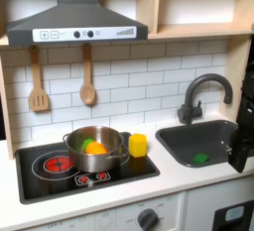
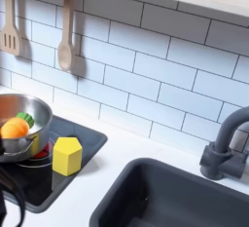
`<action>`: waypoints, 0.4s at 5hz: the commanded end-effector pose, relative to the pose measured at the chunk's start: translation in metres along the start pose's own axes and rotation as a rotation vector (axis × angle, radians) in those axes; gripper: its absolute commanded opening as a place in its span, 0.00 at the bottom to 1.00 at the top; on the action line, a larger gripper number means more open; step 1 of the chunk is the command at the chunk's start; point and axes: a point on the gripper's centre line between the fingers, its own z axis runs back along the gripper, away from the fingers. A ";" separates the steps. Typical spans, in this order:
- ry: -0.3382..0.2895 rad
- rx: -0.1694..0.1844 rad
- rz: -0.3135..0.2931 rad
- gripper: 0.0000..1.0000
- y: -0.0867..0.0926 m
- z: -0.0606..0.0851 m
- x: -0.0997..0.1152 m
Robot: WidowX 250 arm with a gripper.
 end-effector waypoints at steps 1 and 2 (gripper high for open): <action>0.000 0.000 0.000 1.00 0.000 0.000 0.000; -0.007 0.027 -0.018 1.00 0.003 -0.002 -0.002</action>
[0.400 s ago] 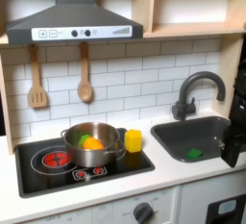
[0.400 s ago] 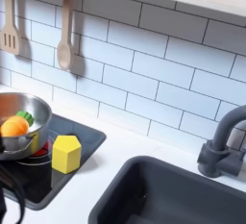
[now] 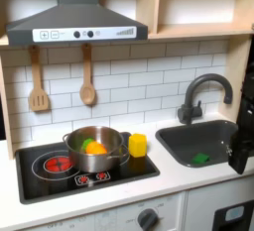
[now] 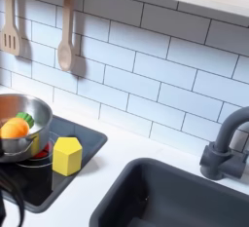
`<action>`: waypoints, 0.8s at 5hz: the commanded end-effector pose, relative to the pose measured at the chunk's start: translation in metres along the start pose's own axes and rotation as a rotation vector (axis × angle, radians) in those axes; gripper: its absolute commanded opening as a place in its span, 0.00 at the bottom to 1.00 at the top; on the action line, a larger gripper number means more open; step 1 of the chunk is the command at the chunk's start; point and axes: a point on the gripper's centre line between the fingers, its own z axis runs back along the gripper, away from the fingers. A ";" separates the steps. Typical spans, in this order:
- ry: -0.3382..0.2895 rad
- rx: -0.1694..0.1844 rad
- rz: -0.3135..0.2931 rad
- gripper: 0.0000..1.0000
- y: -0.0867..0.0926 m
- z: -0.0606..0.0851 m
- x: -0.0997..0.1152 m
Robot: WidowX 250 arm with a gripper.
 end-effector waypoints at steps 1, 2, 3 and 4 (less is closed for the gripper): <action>-0.017 0.011 -0.005 1.00 0.007 -0.002 -0.002; -0.031 -0.008 -0.044 1.00 0.009 -0.011 0.006; -0.057 -0.029 -0.076 1.00 0.005 -0.011 0.018; -0.047 -0.094 -0.145 1.00 -0.011 -0.012 0.025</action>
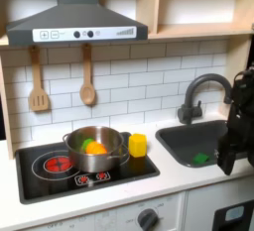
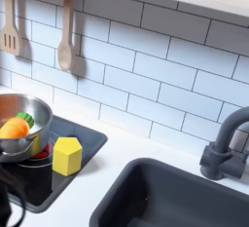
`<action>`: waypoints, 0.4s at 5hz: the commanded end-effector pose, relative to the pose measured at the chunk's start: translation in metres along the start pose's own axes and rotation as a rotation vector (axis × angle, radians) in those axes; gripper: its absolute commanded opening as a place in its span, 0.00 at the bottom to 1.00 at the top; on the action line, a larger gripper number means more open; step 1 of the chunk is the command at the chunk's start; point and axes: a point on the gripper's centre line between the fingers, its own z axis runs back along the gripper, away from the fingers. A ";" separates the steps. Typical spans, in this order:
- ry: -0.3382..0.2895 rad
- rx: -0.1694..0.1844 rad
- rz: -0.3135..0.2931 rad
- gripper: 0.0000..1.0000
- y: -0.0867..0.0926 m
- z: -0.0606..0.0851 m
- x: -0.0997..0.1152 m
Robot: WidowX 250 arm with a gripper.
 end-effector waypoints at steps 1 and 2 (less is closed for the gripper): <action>0.006 -0.202 -0.145 1.00 -0.021 -0.004 0.017; 0.025 -0.265 -0.237 1.00 -0.024 -0.005 0.017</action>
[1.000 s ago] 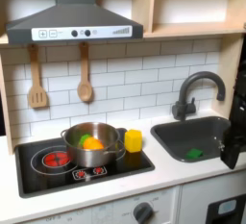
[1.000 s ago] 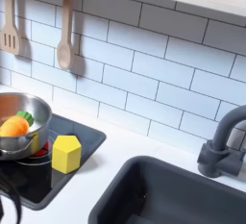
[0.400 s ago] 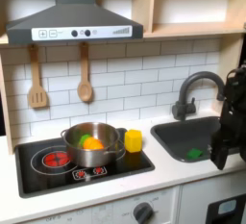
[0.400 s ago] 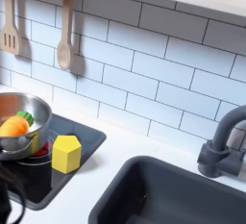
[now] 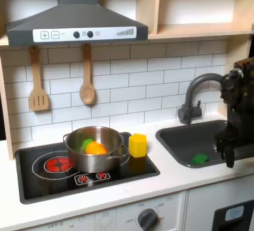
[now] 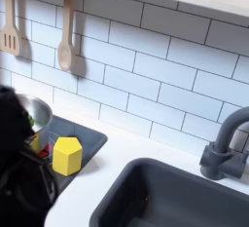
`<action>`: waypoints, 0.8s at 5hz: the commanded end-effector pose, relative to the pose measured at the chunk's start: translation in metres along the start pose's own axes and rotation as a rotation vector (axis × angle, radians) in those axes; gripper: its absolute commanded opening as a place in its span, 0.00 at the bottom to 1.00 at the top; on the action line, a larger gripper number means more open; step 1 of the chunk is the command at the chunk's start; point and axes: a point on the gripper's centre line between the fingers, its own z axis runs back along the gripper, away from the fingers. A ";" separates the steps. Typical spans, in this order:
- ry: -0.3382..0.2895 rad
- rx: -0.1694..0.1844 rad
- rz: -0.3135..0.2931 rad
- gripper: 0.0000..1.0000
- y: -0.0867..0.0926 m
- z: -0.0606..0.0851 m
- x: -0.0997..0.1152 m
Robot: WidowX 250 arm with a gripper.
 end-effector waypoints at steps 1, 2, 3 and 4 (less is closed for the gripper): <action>-0.001 -0.076 -0.105 1.00 -0.014 0.001 0.002; -0.016 -0.074 -0.109 1.00 -0.012 0.004 0.001; -0.029 0.022 -0.127 1.00 -0.005 0.006 -0.001; -0.043 0.136 -0.244 1.00 -0.011 0.009 -0.001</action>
